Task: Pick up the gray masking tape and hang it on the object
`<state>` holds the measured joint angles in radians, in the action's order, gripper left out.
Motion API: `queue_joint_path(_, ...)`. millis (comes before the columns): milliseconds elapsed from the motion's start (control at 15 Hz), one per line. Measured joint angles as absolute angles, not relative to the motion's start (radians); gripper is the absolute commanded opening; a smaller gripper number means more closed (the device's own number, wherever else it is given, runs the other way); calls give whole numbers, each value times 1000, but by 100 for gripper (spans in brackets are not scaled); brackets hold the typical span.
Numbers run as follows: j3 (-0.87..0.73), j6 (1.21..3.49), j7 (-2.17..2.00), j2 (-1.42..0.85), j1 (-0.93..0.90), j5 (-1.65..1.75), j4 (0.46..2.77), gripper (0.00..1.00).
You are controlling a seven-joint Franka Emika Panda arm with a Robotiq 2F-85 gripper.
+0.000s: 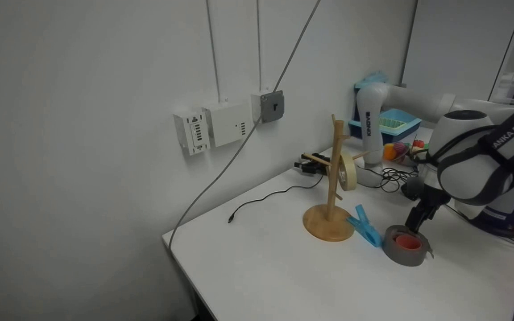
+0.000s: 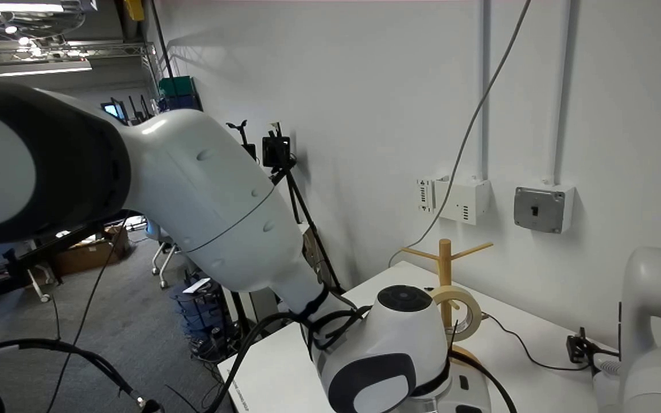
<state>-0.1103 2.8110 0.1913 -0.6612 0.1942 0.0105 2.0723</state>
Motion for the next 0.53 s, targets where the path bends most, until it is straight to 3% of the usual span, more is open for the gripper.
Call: queue_joint_path(533,-109,2811,189,-662,185,11,2061,99)
